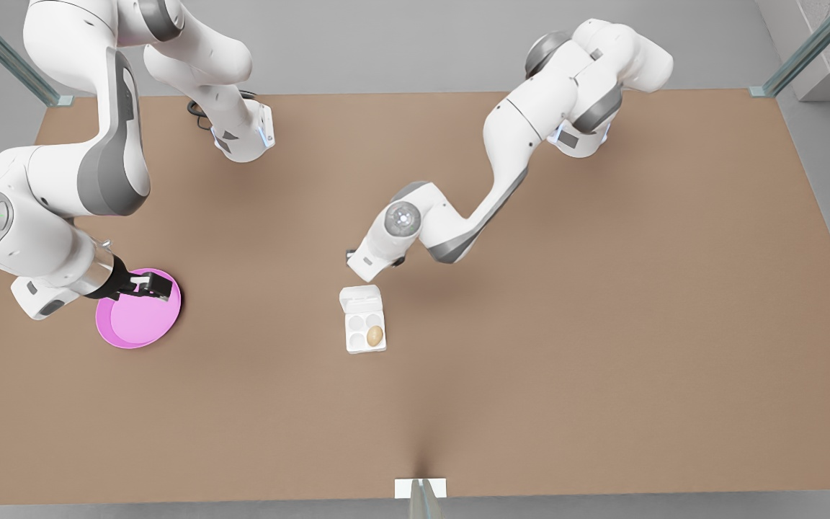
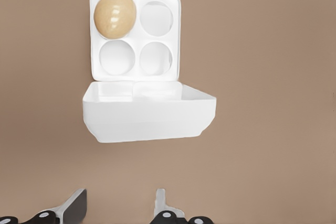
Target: Pack egg into the box and close the box lid
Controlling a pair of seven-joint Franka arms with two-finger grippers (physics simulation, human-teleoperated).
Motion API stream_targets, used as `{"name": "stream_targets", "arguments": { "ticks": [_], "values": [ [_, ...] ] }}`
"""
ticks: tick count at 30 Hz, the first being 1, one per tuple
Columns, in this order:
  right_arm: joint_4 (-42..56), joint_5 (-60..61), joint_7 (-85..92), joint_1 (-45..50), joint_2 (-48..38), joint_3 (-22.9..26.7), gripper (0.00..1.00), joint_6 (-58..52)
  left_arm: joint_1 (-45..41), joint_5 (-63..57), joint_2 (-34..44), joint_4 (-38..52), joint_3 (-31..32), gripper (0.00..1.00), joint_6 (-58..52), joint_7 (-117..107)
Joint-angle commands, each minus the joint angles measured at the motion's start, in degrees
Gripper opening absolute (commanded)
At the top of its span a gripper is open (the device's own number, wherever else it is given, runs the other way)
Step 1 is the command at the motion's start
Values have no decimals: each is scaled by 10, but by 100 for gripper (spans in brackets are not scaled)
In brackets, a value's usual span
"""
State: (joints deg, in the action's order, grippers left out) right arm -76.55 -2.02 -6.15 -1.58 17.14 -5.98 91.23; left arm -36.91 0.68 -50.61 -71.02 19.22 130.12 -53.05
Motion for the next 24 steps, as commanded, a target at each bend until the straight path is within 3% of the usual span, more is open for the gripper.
{"name": "stream_targets", "arguments": {
  "ticks": [1, 24],
  "values": [
    [0, 0, 0, 0, 0, 0, 100, 0, 0, 0, 0, 0, 0, 71, 7, 0],
    [-1, 1, 1, -4, 2, 0, 100, 5, 5, 31, -45, 50, -9, 72, 67, -2]
  ]
}}
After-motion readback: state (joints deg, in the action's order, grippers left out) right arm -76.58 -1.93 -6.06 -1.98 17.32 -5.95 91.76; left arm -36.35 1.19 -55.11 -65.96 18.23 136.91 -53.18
